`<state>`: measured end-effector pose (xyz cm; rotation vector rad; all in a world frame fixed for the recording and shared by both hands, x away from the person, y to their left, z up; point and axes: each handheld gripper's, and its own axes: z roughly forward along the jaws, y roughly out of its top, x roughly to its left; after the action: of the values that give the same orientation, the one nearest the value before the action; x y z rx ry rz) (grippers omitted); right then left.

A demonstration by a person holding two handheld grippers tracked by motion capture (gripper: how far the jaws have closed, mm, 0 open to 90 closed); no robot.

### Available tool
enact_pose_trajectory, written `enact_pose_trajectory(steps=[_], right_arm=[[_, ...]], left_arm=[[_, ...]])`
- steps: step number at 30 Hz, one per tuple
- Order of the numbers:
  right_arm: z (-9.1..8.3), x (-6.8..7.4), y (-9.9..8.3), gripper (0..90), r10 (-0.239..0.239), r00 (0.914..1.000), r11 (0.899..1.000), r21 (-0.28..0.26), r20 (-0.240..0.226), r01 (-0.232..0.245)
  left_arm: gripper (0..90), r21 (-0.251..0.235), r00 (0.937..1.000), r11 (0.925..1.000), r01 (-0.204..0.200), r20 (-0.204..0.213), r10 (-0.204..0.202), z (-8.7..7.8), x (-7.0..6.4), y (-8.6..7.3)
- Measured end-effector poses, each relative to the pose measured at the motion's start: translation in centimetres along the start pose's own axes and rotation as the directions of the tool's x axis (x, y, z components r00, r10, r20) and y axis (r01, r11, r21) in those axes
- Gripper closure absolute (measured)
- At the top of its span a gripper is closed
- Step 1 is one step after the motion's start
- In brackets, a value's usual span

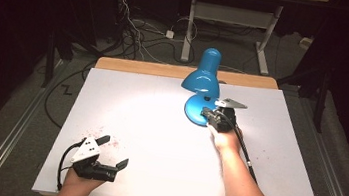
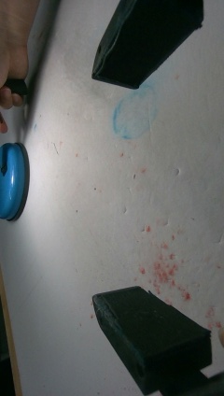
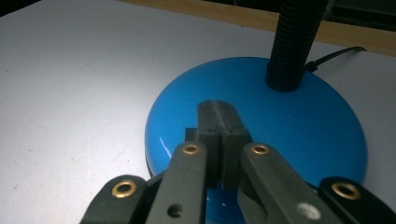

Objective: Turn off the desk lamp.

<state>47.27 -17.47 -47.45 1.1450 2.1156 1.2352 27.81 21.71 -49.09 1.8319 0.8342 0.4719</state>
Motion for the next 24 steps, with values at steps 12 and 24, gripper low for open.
enact_pose_trajectory(steps=[12, 24], right_arm=[[0.32, -0.07, -0.19, 90.0, 0.011, 0.9999, 1.0, 0.004, 0.002, -0.011], [0.45, -0.04, -0.24, 90.0, 0.005, 1.0, 1.0, -0.003, -0.003, -0.005]], left_arm=[[0.0, -0.002, 1.0, 1.0, -0.004, 0.002, 0.004, 0.03, -0.01, 0.0], [0.0, 0.001, 1.0, 1.0, 0.0, 0.002, 0.0, -0.07, -0.02, -0.03]])
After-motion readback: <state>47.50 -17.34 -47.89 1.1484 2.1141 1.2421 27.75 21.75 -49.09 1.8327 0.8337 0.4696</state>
